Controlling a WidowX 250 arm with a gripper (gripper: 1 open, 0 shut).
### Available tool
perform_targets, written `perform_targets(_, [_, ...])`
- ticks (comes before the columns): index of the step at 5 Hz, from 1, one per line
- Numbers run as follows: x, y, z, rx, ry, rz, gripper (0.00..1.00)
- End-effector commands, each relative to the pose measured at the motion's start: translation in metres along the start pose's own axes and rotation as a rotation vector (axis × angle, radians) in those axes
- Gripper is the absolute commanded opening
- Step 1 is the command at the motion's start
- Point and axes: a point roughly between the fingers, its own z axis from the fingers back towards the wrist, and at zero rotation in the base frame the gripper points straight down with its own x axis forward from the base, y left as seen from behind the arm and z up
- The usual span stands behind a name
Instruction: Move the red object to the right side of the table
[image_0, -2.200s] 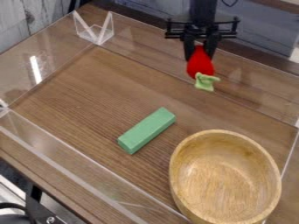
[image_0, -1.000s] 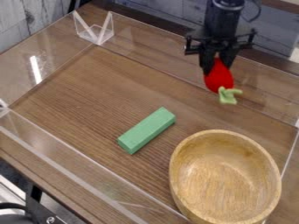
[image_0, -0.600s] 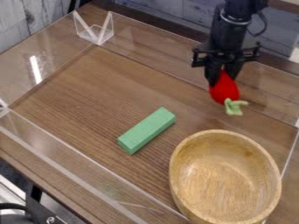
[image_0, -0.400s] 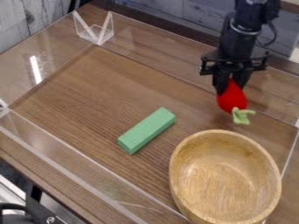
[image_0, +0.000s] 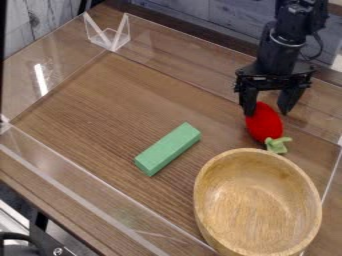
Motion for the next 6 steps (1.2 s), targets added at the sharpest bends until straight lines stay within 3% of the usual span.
perform_targets(1, [0.007, -0.002, 0.03, -0.066, -0.006, 0.005, 1.0])
perform_targets(5, [0.015, 0.019, 0.096, -0.186, 0.068, 0.036, 1.0])
perform_targets(6, [0.013, 0.022, 0.097, -0.18, 0.073, 0.022, 1.0])
